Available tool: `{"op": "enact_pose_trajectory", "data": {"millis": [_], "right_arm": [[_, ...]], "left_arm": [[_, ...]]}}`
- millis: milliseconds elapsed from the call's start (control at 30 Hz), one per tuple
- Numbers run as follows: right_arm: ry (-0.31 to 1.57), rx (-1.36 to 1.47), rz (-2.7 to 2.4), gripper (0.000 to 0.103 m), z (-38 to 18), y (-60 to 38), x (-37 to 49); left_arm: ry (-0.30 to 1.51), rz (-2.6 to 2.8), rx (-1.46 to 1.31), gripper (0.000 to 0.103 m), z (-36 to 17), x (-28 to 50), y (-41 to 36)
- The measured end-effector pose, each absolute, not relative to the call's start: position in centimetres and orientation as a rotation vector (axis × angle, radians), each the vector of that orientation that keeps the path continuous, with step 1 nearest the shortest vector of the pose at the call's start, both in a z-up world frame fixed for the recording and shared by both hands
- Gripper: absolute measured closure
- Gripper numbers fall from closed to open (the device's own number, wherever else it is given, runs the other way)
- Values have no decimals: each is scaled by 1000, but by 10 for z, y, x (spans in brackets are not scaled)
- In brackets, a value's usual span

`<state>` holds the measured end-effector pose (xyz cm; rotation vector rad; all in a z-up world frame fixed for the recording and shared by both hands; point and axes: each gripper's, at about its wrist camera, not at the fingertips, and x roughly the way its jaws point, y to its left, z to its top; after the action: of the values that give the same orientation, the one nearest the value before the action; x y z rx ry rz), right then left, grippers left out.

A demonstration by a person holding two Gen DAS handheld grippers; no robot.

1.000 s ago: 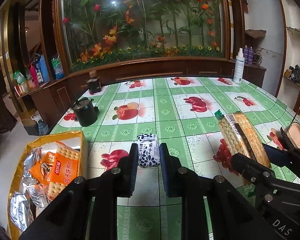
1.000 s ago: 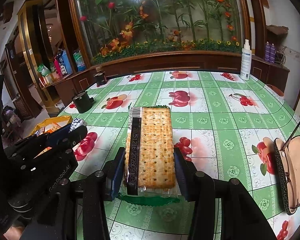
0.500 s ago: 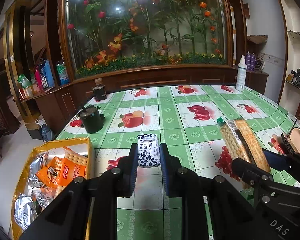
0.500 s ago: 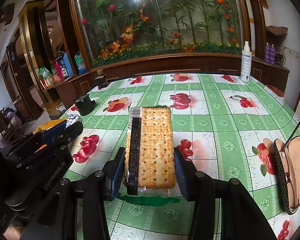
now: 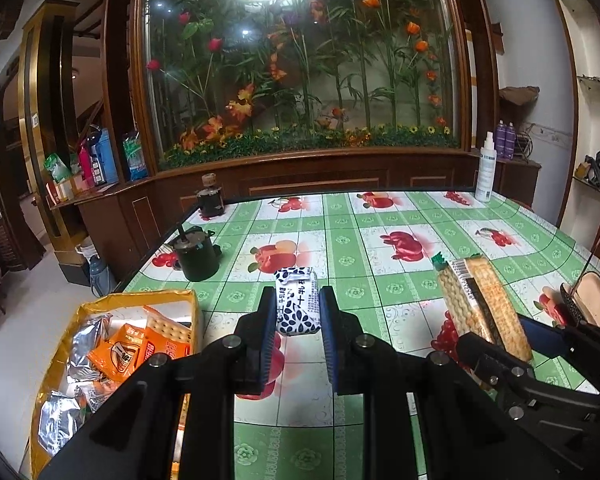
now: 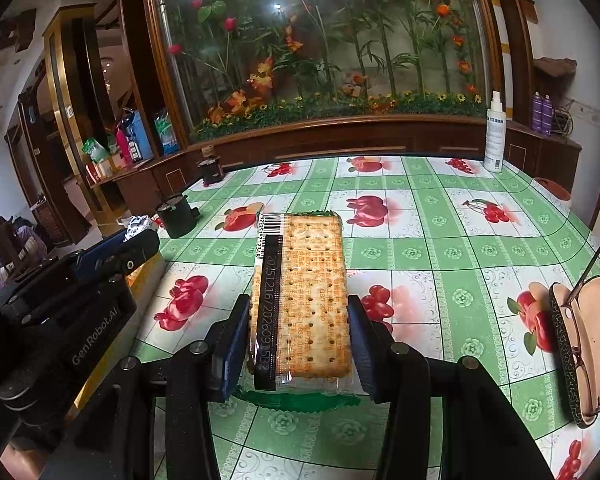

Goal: Organize snacks
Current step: 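Lift the candy and cracker pack and carry both over the white tray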

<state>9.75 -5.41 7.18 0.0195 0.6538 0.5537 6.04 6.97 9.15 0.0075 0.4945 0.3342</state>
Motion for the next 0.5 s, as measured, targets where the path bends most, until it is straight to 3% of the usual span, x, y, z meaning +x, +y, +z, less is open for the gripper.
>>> {"op": "enact_pose_trajectory", "data": {"millis": [500], "right_arm": [[644,71,574,53,78,-40,71]], "left_arm": [[450,374,-116,83,110,15,105]]}}
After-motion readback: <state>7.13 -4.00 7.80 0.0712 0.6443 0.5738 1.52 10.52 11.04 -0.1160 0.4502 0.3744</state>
